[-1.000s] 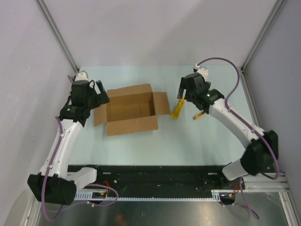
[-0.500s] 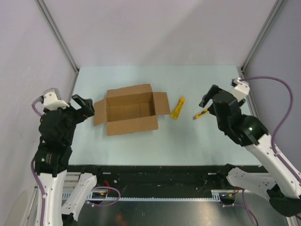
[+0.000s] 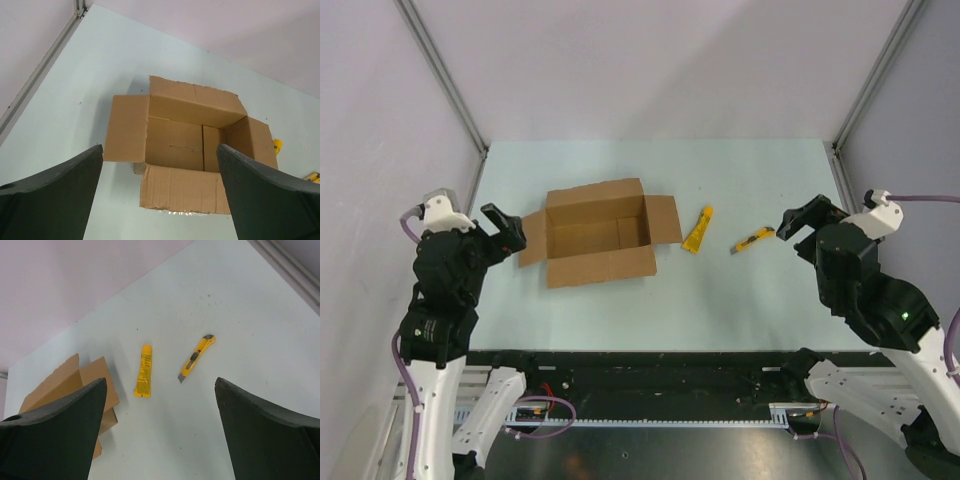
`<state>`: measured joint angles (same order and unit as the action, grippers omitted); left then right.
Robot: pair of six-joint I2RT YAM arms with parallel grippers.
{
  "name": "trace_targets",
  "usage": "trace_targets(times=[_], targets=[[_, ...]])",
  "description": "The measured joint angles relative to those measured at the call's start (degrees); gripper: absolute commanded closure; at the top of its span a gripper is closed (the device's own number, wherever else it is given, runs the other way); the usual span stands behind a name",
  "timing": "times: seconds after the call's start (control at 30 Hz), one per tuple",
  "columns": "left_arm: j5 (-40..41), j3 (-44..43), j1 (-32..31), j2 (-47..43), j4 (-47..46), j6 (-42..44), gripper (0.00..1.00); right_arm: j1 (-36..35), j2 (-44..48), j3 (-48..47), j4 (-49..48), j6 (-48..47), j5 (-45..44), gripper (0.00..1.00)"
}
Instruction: Unpack the express box
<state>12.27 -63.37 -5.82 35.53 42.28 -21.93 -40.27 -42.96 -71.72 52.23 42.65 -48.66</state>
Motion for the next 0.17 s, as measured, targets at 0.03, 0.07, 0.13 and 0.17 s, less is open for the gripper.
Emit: trace_targets(times=[0.03, 0.07, 0.13, 0.17], targets=[[0.0, 0.2, 0.0, 0.1, 0.1, -0.1, 0.01, 0.0, -0.1, 0.0, 0.1, 0.0, 0.0, 0.08], [0.0, 0.4, 0.0, 0.1, 0.2, -0.1, 0.0, 0.0, -0.1, 0.0, 0.3, 0.0, 0.0, 0.08], [0.0, 0.7, 0.0, 0.1, 0.4, -0.1, 0.0, 0.0, -0.1, 0.0, 0.6, 0.2, 0.0, 0.07], [0.0, 0.7, 0.0, 0.1, 0.5, -0.1, 0.0, 0.0, -0.1, 0.0, 0.7, 0.4, 0.0, 0.07]])
